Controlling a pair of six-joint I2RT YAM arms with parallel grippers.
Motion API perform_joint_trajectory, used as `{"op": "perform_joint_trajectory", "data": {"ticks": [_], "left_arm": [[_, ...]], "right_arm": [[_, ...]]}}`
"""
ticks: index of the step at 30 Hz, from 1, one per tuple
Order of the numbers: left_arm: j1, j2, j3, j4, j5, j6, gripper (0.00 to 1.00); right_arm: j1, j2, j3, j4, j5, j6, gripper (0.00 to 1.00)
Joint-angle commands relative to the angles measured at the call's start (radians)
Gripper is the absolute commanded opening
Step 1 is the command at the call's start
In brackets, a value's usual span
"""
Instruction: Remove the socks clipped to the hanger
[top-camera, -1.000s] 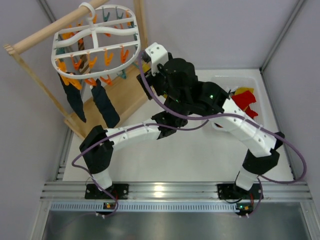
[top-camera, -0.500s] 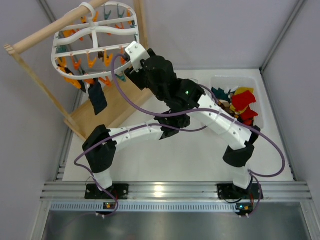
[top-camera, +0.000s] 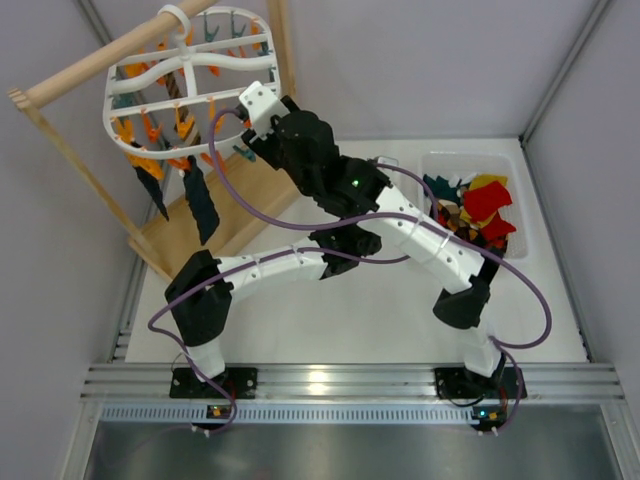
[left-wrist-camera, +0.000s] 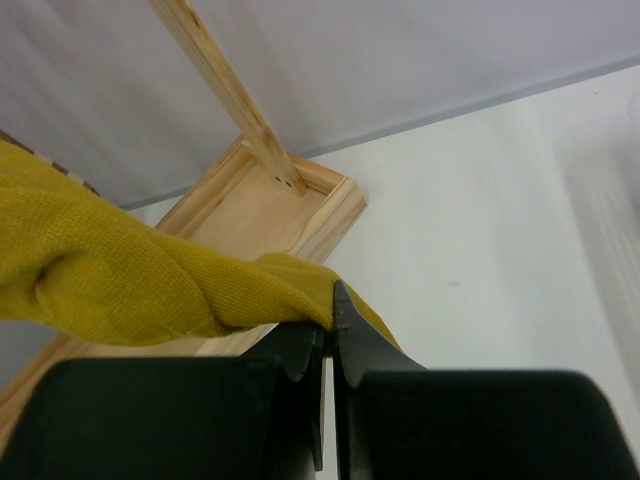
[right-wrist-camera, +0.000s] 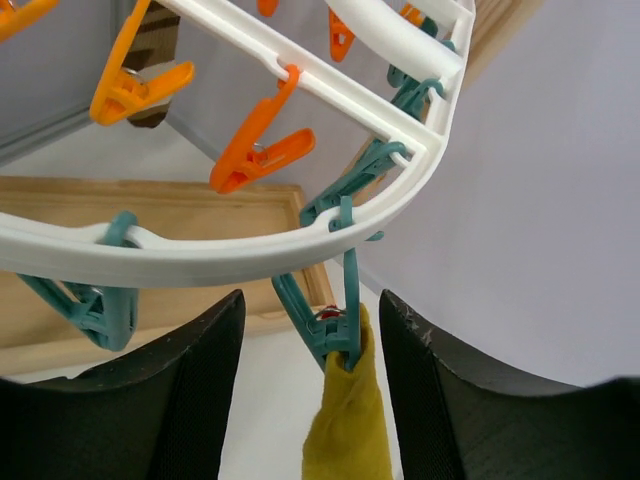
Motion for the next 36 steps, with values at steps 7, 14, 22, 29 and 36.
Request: {"op": "perform_joint_trajectory", "data": {"ticks": [7,14,22,29,36], "left_arm": [[-0.013,-0.023,0.024,0.027,0.026,-0.001,0.0],[-0.015,-0.048,0.014,0.027,0.033,-0.01,0.0],[-0.013,-0.049,0.006,0.028,0.033,-0.011,0.0],[-0.013,-0.061,-0.026,0.027,0.047,-0.048,0.0],[-0.012,-0.064,-0.026,0.027,0.052,-0.037,0.0]], "right_arm": [[-0.01,-0.015,-0.04,0.219,-0.012,-0.036,0.49],[-0.024,-0.047,-0.111,0.262,-0.012,-0.031,0.35],[-0.026,-0.133,-0.235,0.325,-0.035,-0.005,0.02],[-0.029,-0.182,-0.272,0.338,-0.057,0.033,0.0],[-0.055,-0.207,-0.272,0.289,-0.138,0.094,0.14]]}}
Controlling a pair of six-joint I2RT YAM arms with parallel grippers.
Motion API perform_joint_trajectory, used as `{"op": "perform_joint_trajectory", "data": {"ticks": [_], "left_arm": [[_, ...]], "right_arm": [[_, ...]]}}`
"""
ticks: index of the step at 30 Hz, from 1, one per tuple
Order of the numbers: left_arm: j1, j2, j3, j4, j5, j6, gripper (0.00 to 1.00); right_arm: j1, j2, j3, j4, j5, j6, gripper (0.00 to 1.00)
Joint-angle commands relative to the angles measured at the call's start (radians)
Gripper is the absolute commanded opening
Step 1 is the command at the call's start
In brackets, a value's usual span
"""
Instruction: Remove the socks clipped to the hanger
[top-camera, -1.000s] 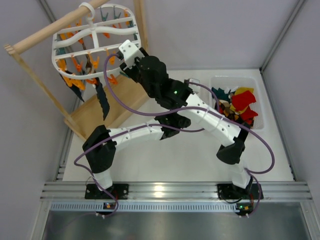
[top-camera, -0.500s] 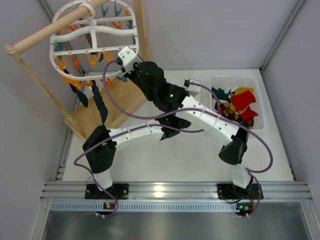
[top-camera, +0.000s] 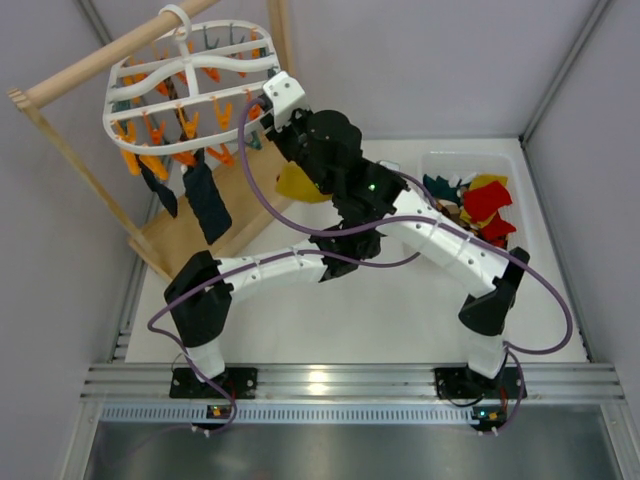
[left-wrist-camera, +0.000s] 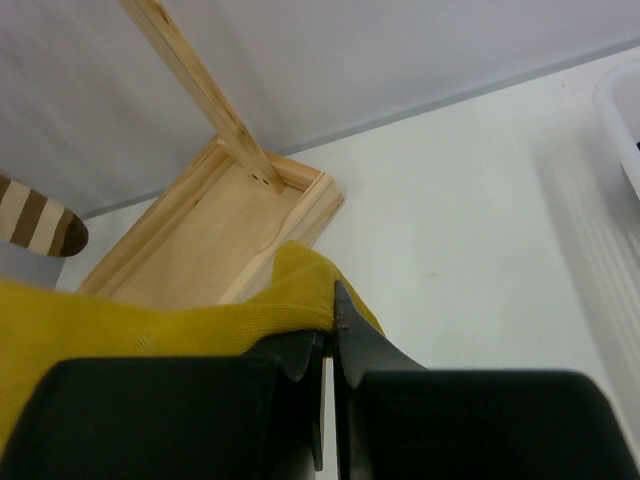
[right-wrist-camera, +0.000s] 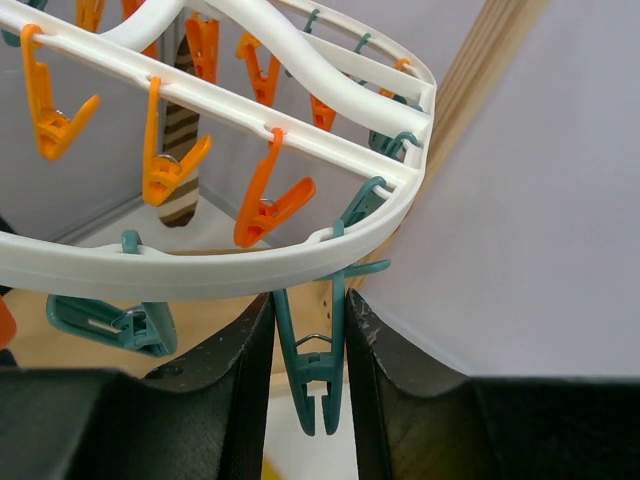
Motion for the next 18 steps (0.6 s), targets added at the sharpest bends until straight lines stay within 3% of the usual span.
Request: {"op": "perform_joint_trajectory", "data": {"ticks": [1,3,8,11,13,18], "left_arm": [[-0.005,-0.061,0.002,0.027,0.007,0.0,0.0],[-0.005,-0.061,0.007,0.027,0.005,0.006,0.0],[-0.009,-0.09,-0.042,0.023,0.049,-0.039,0.0],[-0.023,-0.17,-0.14,0.023,0.209,-0.125,0.0],[-0.021,-0.208,-0.207,0.027,0.425,-0.234,0.0],[-0.015,-0.145,-0.164,0.029,0.79,-0.334,0.0]], "right_arm": [[-0.027,-0.051,-0.005,-0.017,-0.026,0.028,0.14],[-0.029,-0.048,0.001,-0.023,-0.018,0.027,0.0],[-0.058,-0.053,0.001,-0.043,-0.05,0.067,0.0],[-0.089,-0.063,0.003,-0.061,-0.081,0.088,0.0],[-0.101,-0.073,-0.006,-0.079,-0.104,0.094,0.0],[-0.103,-0.093,0.026,-0.179,-0.207,0.102,0.0]]}}
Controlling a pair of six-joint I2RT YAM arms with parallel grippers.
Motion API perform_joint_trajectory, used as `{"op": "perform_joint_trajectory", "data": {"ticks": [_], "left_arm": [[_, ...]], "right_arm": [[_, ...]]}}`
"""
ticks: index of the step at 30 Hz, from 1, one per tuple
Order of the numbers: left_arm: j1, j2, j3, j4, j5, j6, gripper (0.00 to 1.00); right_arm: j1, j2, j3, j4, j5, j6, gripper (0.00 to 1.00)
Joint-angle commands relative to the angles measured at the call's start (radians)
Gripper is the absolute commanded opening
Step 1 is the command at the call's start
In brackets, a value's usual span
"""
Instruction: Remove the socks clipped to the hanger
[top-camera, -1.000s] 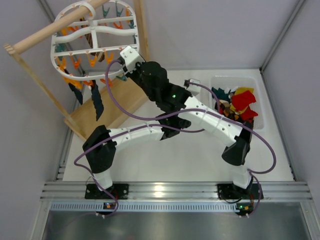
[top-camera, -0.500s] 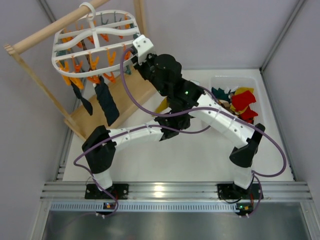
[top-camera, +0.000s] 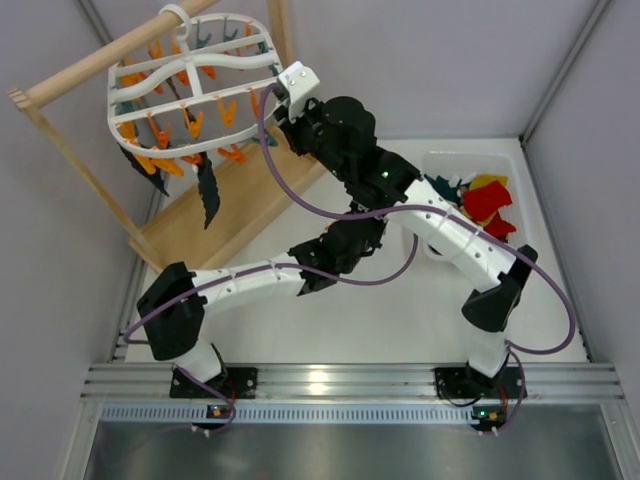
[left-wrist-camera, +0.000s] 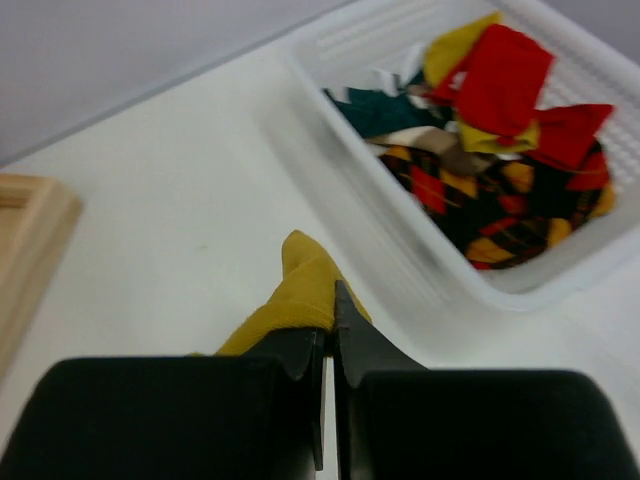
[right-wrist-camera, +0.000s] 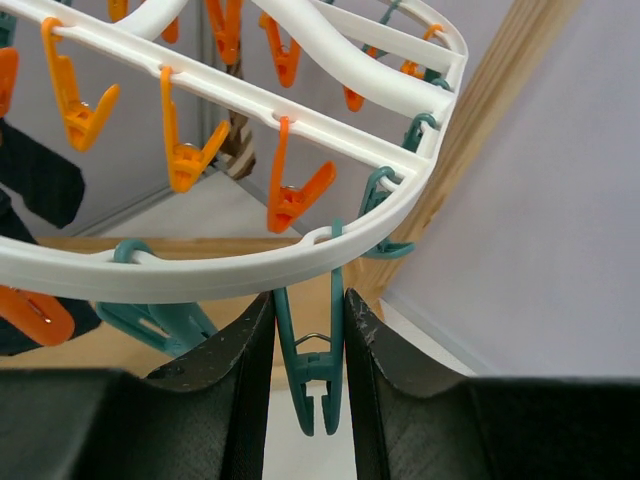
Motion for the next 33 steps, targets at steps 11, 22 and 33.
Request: {"op": "perform_joint_trajectory", "data": {"ticks": [11,22,33], "left_arm": [[-0.004,0.302,0.324,0.068,0.551,-0.13,0.0],[-0.002,0.428,0.453,0.114,0.566,-0.024,0.03],[0.021,0.506,0.532,0.171,0.684,0.026,0.0]], "right_arm": [[-0.02,-0.133,0.053,-0.241,-0.065,-0.051,0.0],[-0.066,-0.182,-0.005,-0.243,-0.091,-0.112,0.01],[-0.077,-0.203,-0.036,-0.25,-0.019,-0.137,0.66]]}}
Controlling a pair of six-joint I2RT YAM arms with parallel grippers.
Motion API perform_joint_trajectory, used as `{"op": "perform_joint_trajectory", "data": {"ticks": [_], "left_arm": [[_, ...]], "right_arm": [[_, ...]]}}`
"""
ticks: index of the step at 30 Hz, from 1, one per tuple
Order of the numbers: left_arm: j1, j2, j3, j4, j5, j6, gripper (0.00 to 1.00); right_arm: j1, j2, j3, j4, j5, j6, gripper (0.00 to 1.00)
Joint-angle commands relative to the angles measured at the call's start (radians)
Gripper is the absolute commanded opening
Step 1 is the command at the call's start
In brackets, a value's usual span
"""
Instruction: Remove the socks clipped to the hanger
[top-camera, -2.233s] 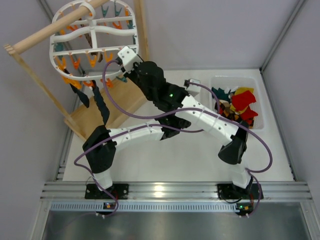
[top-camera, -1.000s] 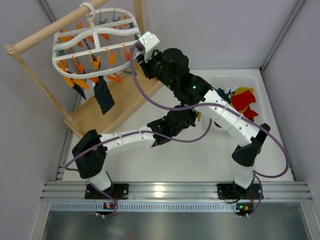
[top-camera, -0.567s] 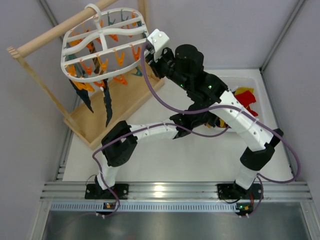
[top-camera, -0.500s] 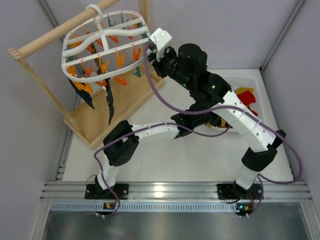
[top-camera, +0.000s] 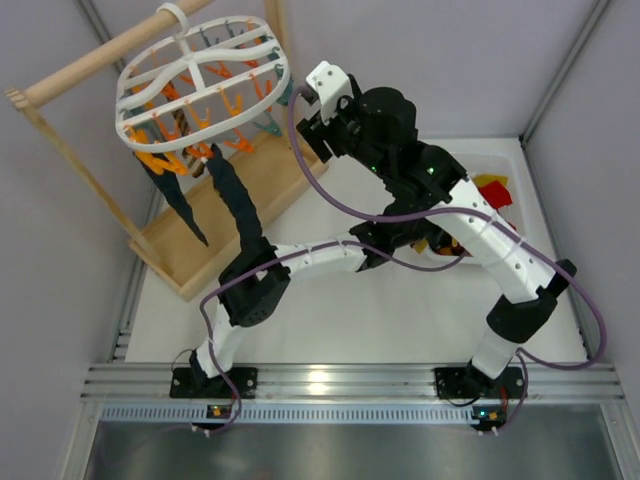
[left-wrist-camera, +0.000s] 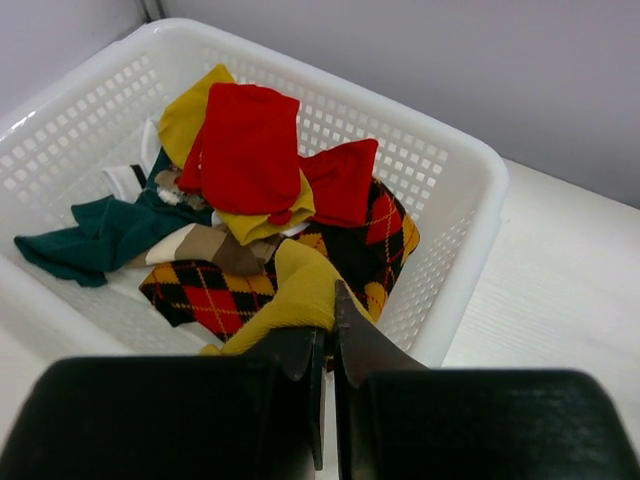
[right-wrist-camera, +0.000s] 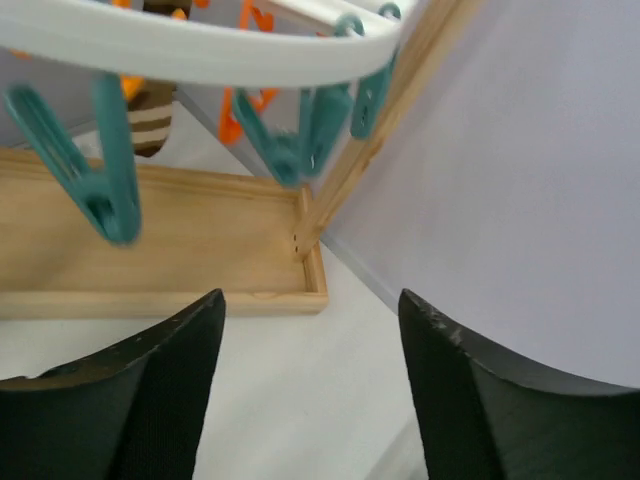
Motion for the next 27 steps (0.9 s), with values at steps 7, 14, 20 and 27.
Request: {"op": "perform_joint_trajectory", "data": {"ticks": [7,14,20,27], "left_arm": [[0.008,0.153,0.239,0.08,0.138,0.092,0.0],[0.015,0.279,0.433,0.079,0.151,0.055,0.01],[0.024,0.486,0.759,-0.047,0.172,-0.085,0.16],[0.018,0.209,0.417,-0.097,-0.034,-0.131,0.99]], "right_arm": [[-0.031,-0.19,-0.114,-0.032,0.107,-0.004,0.8],[-0.056,-0.35,-0.277,-0.013,0.091,0.087,0.83],[-0.057,-0.487,-0.408,0.01,0.102,0.17,0.84],[-0.073,-0.539,-0.439,-0.05,0.139,0.255,0.85]]}}
